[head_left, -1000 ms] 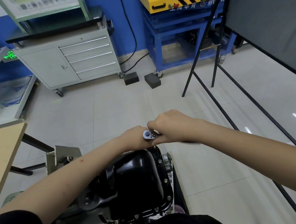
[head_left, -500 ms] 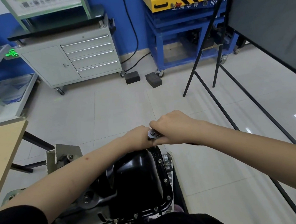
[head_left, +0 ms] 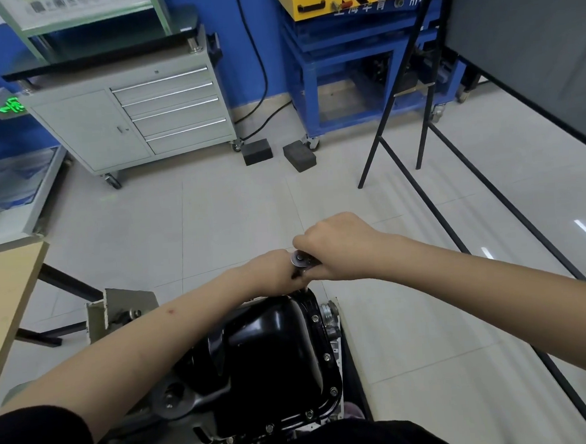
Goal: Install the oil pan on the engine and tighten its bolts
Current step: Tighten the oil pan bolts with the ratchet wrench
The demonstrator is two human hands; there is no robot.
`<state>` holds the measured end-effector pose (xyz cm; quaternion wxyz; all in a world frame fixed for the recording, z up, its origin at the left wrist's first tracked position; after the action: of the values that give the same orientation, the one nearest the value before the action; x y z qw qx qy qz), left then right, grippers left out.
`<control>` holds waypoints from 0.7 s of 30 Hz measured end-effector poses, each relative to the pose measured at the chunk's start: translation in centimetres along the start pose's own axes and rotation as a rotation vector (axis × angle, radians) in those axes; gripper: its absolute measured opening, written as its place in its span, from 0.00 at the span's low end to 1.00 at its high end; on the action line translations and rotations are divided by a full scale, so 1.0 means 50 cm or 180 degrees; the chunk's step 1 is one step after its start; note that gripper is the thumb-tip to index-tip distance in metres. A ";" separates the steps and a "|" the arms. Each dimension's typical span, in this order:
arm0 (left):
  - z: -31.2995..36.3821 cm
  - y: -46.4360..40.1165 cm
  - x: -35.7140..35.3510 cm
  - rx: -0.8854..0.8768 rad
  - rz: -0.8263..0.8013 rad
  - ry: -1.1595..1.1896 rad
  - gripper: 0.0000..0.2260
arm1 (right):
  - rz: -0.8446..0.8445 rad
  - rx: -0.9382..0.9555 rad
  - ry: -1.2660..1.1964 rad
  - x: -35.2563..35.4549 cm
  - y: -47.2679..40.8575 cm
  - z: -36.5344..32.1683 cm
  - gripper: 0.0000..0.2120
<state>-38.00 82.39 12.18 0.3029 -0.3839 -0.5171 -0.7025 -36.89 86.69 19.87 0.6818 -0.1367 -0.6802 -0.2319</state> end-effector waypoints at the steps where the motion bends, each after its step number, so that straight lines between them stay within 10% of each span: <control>1: 0.003 -0.001 -0.003 -0.0047 -0.0056 -0.0004 0.10 | 0.0020 0.0086 0.0010 0.000 -0.001 -0.003 0.08; 7: 0.017 0.004 0.000 -0.0323 -0.0150 -0.0067 0.09 | 0.0179 0.0502 0.0327 0.016 -0.012 -0.028 0.08; 21: 0.005 0.007 -0.001 -0.0036 -0.0239 0.0030 0.09 | 0.0018 -0.0567 -0.0618 -0.016 0.006 -0.001 0.15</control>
<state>-37.62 82.55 12.35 0.2767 -0.3626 -0.5257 -0.7180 -36.66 87.02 19.11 0.5986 -0.2204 -0.7193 -0.2752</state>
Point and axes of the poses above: each hand's wrist, its own y-axis away from the middle knuckle, its own x-axis out of the back of the hand, z = x × y, the point moved 8 cm from there along -y, towards the middle knuckle, and after that the axes turned 15 degrees about x, right-handed, at the moved point
